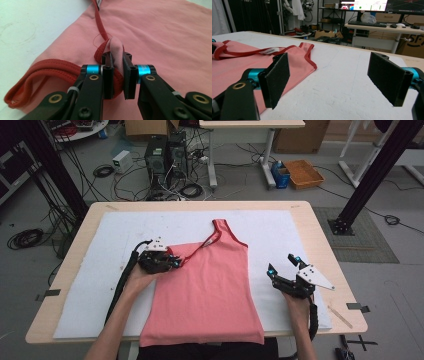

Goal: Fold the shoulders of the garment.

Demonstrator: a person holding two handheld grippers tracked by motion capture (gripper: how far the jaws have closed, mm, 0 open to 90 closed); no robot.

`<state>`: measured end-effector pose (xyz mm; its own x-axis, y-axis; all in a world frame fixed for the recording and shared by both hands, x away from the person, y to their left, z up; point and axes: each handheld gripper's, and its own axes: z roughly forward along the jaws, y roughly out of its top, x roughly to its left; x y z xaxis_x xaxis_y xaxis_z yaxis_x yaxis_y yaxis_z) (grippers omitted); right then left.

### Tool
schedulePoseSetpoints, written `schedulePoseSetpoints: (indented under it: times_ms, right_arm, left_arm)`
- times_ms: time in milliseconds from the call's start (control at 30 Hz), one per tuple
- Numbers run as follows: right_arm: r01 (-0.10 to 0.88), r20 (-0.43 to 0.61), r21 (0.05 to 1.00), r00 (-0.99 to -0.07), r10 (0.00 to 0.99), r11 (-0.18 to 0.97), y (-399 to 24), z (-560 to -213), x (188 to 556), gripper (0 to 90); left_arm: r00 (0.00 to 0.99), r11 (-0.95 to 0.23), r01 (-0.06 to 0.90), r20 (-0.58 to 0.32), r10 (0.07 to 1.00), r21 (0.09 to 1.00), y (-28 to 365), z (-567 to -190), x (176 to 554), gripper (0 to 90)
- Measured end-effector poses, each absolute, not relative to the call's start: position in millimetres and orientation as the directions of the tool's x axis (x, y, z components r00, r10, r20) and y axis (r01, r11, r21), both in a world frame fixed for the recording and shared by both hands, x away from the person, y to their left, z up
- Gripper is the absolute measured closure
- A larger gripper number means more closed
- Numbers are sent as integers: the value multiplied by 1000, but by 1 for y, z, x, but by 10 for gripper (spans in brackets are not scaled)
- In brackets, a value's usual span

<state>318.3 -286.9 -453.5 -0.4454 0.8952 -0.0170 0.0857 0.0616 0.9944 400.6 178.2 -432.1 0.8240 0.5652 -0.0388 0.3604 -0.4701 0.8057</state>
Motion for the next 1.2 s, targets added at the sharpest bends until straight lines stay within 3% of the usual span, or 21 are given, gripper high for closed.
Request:
schedulePoseSetpoints:
  times_ms: [433, 1200]
  right_arm:
    - [91, -18, 994, -448, 894, 66, -286, -453, 318, 178]
    - [83, -34, 993, -443, 896, 79, -285, -453, 318, 178]
  left_arm:
    - [846, -478, 358, -61, 530, 802, 175, -436, 383, 791]
    - [879, -491, 333, -76, 470, 805, 182, -444, 354, 672]
